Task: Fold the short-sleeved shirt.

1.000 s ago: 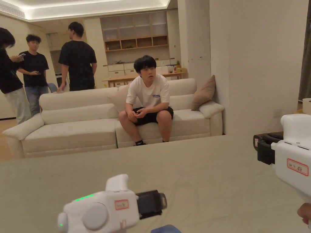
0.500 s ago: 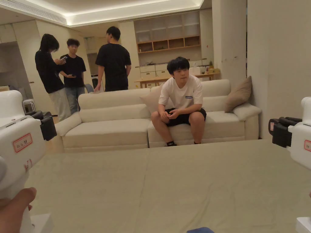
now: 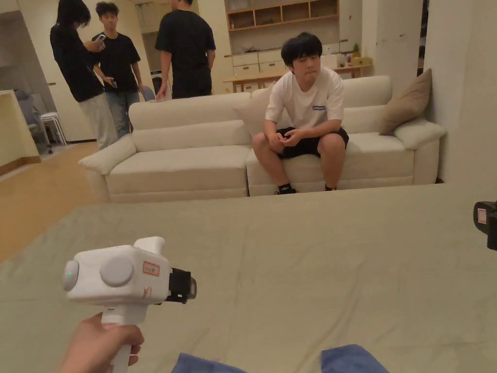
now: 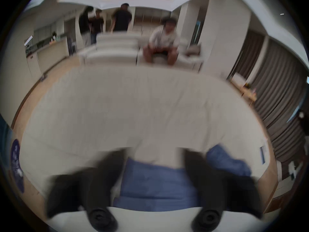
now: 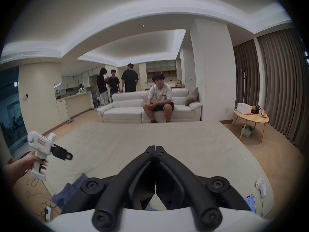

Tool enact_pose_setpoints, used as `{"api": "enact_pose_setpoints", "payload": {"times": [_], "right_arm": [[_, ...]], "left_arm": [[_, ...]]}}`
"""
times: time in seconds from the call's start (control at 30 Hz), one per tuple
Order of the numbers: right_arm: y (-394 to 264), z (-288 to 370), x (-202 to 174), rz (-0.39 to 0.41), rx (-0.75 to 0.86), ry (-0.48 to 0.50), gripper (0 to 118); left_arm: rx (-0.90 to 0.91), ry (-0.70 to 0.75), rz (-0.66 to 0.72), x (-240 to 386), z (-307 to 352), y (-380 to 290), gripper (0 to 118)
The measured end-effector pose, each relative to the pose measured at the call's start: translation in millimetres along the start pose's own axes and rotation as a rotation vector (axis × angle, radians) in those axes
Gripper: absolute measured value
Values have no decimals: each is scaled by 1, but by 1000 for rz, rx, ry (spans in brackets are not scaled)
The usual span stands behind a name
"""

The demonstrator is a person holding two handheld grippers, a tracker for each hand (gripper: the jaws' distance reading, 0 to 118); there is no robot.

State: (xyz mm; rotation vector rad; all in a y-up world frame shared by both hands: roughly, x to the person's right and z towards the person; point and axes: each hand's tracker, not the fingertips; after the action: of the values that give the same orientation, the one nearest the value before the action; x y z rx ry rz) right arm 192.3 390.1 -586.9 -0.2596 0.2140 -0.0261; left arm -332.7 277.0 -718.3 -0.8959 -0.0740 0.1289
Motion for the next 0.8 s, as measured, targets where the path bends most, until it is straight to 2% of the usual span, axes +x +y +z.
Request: {"api": "enact_pose_setpoints", "payload": {"times": [0.03, 0.07, 0.13, 0.27, 0.37, 0.4, 0.43, 0.47, 0.5, 0.53, 0.6, 0.63, 0.67, 0.73, 0.8], "right_arm": [[-4, -9, 0, 6, -22, -2, 0], [-10, -18, 1, 10, -44, -6, 0], [-21, -36, 4, 6, -72, -7, 0], [-45, -66, 9, -3, -137, -17, 0], [-63, -80, 13, -36, -199, -11, 0], [-68, -82, 14, -35, -212, -15, 0], [-72, -83, 15, -34, -220, -16, 0], [-76, -85, 16, -32, -230, -16, 0], [-78, -84, 16, -30, -235, -17, 0], [-81, -84, 16, -30, -239, -19, 0], [-87, -85, 17, -34, -254, -19, 0], [-90, -83, 18, -44, -263, -13, 0], [-94, -82, 19, -52, -269, -9, 0], [-102, -80, 22, -60, -285, 5, 0], [-113, -79, 29, -133, -335, 46, 0]], "left_arm": [[-85, 50, 19, 2, -24, -8, 116], [-181, 95, 0, -3, -52, -14, 115], [-189, 130, -13, -13, -91, -26, 115], [-311, 115, 14, -17, -150, -61, 115], [-328, 92, -93, -10, -168, -85, 112], [-324, 81, -126, -5, -170, -92, 106], [-297, 141, -140, -6, -162, -98, 105], [-259, 115, -105, -5, -153, -96, 99], [-258, 99, -78, -5, -149, -96, 88], [-240, 112, -67, -4, -142, -95, 62], [-230, 41, -72, -6, -130, -94, 5], [-249, 14, -66, -2, -126, -95, 1], [-238, 38, -67, 3, -122, -98, 1], [-228, -3, -67, 6, -114, -100, 1], [-200, -7, -51, 10, -102, -102, 1]]}}
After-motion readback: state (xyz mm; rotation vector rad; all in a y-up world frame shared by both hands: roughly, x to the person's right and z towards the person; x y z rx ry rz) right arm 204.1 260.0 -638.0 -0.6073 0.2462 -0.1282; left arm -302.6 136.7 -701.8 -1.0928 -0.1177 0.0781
